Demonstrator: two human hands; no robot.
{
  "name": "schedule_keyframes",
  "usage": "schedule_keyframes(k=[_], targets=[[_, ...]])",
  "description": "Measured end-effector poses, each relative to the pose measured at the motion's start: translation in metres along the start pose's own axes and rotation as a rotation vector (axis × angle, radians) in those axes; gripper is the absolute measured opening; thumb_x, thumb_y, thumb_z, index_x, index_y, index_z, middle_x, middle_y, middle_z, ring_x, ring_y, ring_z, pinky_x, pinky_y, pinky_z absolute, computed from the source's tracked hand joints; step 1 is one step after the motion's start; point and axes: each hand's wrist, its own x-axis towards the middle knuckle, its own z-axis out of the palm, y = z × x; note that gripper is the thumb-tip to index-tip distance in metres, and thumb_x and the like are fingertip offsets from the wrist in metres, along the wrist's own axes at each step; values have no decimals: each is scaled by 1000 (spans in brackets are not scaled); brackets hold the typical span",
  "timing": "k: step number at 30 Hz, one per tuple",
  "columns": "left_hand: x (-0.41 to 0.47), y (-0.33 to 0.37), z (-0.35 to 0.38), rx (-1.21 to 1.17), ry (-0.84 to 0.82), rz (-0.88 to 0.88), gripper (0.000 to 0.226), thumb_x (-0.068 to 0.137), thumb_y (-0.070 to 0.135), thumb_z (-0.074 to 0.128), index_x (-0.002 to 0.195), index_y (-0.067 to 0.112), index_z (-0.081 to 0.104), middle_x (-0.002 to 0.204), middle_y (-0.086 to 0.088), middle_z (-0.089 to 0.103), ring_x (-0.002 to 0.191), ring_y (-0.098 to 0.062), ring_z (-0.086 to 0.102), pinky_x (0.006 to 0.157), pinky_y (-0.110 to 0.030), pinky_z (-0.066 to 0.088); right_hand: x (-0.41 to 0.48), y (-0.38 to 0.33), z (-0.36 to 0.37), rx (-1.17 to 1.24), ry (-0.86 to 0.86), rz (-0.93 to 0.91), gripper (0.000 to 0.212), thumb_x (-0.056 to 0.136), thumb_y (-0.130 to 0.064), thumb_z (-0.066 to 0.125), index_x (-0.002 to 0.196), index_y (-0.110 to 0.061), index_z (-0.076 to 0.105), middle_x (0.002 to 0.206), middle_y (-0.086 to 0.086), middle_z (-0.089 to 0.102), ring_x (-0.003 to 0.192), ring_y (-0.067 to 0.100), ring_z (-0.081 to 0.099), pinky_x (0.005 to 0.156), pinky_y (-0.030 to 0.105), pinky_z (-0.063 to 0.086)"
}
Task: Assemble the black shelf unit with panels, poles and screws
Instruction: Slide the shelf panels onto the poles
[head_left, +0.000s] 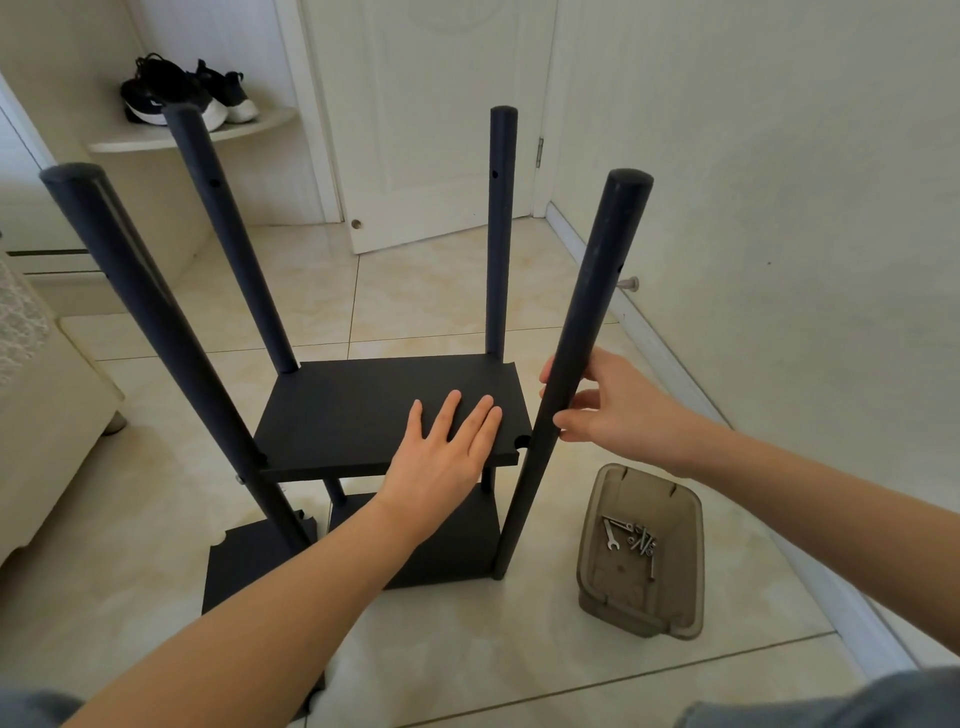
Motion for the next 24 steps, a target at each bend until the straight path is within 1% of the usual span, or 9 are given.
schedule_keyframes(k=[4,7,9,13,15,18,20,22,24], targets=[[-1,1,-1,-2,1,-1,92,101,22,55,155,13,-19,166,-9,-17,152,-39,-12,119,-64,6,0,0,0,21,-15,-9,41,87,-2,69,114,-27,52,111,-2,60,92,17,67,72,26,61],[-1,2,0,-6,4,7,92,101,22,55,155,14,-19,167,-9,-16,152,-39,-12,119,-64,6,2,0,3,27,-21,-21,41,88,-3,68,118,-26,51,114,-1,59,96,18,67,76,29,61],[-1,1,1,-9,10,11,91,101,22,55,155,14,-18,167,-9,-15,152,-39,-11,119,-63,5,3,-1,6,34,-14,-41,41,89,-4,67,119,-26,51,115,-1,59,97,18,66,75,27,61],[1,-2,2,-34,43,30,89,102,24,54,156,16,-16,167,-7,-11,153,-36,-9,121,-54,-1,7,-1,8,60,-1,-64,43,89,-3,67,123,-26,51,116,-1,59,96,17,67,72,24,60],[1,-2,2,-92,77,37,84,101,27,52,158,17,-10,168,-6,-7,154,-34,-6,121,-49,-4,10,0,7,84,-5,-54,48,87,-3,69,126,-26,50,114,-1,60,94,17,68,71,24,60],[3,9,1,-219,140,57,76,99,43,44,160,21,4,168,-1,4,155,-30,-2,124,-48,-1,12,2,3,127,-24,-44,55,84,-5,74,129,-26,50,111,-2,63,88,15,71,69,22,60],[8,20,-1,-287,143,28,77,97,59,38,160,24,10,168,2,9,155,-27,0,126,-49,4,13,4,1,140,-31,-47,49,82,-7,75,121,-28,54,108,-2,64,84,10,71,64,18,57],[16,26,-5,-338,135,-50,82,94,71,33,160,27,10,168,5,9,155,-24,0,126,-48,3,14,6,0,154,-42,-57,42,82,-7,76,112,-30,56,106,-4,65,81,5,71,60,14,54],[24,27,-8,-361,147,-100,83,93,75,30,159,30,9,168,7,10,155,-22,1,124,-46,0,16,8,0,185,-62,-74,40,82,-6,75,105,-33,58,105,-4,66,83,1,70,59,13,53]])
